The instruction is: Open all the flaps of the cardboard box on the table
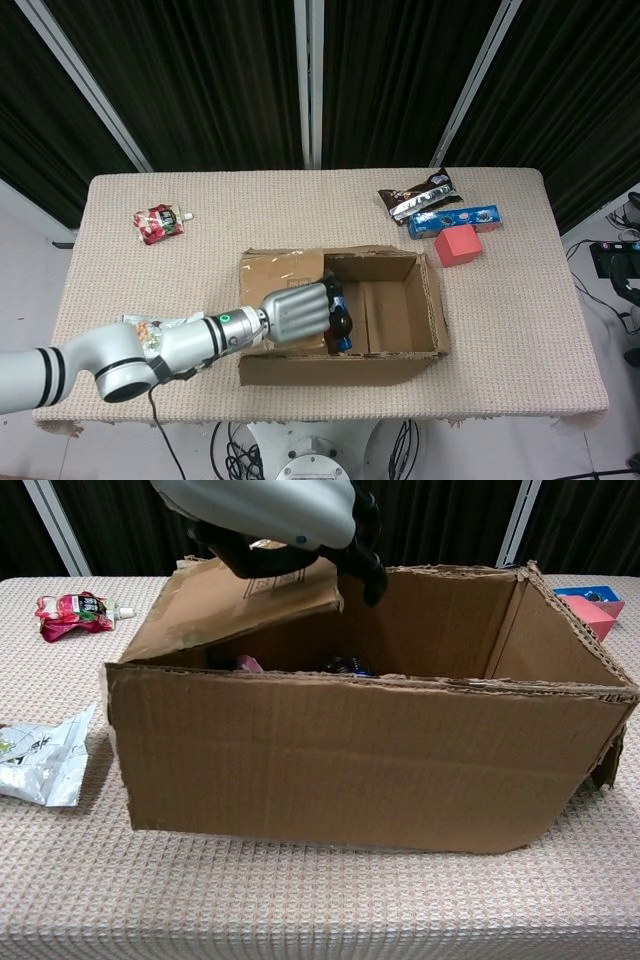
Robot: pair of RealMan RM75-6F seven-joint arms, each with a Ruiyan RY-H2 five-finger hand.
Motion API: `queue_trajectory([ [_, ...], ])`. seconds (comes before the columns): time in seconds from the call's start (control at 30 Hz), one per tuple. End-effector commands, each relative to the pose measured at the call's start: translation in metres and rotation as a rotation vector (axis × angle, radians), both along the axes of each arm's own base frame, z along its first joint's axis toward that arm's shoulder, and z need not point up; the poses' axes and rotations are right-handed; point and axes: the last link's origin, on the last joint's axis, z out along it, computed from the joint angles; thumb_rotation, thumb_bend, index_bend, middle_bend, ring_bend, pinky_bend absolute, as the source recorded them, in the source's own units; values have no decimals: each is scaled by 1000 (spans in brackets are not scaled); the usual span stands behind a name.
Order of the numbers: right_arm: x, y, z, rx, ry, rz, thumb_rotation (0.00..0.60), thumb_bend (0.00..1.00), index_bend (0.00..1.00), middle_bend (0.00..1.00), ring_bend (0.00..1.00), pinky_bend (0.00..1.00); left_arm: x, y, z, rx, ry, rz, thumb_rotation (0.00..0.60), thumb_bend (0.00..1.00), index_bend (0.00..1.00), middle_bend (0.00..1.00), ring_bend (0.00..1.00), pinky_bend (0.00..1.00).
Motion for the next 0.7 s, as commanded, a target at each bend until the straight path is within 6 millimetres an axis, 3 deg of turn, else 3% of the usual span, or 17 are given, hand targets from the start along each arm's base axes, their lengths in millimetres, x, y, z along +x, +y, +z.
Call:
queue_trajectory([
  [0.03,1,0,-2,2,-4,5,600,484,0,0,0,0,-4,-2,11,18,-2,19,600,861,202,408,173,268],
  [0.33,8,-2,-5,5,-12,29,600,485,0,0,0,0,-4,-8,41,60,-62,63,600,862,185,397,173,268],
  [0.7,21,-1,-4,-1,-3,52,600,492,0,0,0,0,-20,-9,71,98,-132,159,600,862,175,389,173,267],
])
